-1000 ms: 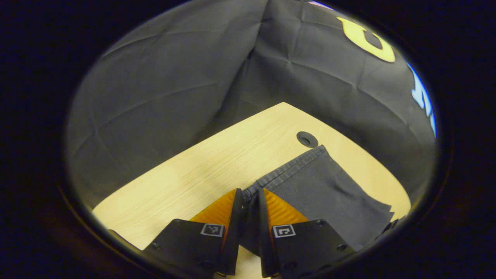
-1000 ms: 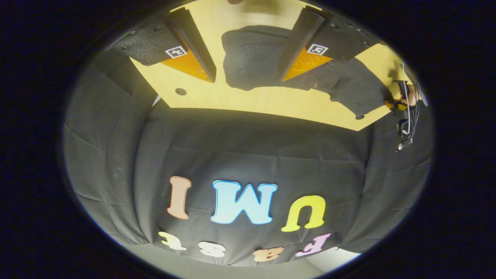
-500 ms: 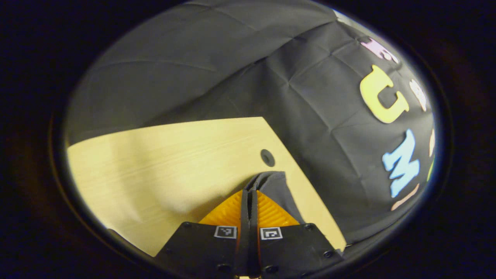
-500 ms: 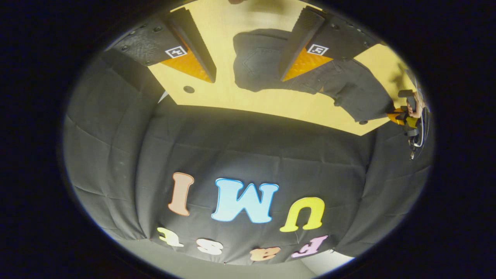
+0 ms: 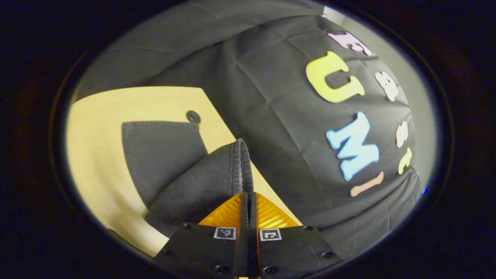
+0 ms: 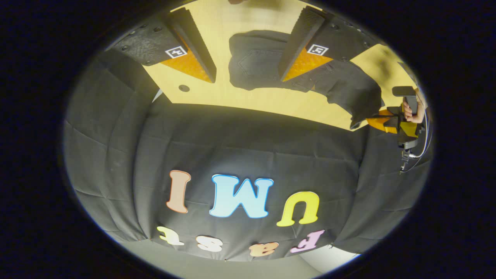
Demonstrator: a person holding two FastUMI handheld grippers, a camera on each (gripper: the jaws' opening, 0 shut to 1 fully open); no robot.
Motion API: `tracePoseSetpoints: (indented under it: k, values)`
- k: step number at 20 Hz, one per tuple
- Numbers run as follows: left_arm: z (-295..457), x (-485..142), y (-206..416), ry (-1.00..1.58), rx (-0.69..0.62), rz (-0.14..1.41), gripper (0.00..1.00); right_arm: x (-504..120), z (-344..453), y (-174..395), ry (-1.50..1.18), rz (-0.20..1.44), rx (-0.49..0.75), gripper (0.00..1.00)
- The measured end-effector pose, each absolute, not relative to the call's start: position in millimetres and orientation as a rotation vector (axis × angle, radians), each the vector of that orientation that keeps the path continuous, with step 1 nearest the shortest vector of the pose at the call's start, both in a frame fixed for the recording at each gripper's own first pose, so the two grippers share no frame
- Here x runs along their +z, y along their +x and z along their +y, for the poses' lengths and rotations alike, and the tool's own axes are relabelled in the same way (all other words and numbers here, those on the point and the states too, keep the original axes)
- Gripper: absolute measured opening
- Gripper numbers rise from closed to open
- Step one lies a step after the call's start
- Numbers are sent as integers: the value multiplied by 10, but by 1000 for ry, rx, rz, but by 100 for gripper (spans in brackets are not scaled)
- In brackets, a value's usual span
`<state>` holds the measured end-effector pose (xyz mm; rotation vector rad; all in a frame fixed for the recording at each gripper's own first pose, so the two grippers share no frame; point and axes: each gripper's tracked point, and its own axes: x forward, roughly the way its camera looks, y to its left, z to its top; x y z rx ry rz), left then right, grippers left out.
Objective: Grasp the waist and the cuffs of the jeans and fold them to make the two legs overlap; first hold the waist and fold one-third of the jeans toward the cuffs, then hold the cuffs and fold the remaining one-third in the same direction to finish folding.
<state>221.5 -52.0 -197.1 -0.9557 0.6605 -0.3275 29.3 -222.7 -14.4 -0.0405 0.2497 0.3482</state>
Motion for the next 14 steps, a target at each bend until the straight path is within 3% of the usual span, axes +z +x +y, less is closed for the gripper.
tracePoseSetpoints:
  k: [7,14]
  values:
    - [-2126,-1504,1560,-902,-524,703,8,-193,-2762,247,26,248,335,95]
    - [-2997,-1880,1117,-727,-512,761,8,-224,-3250,204,59,230,353,95]
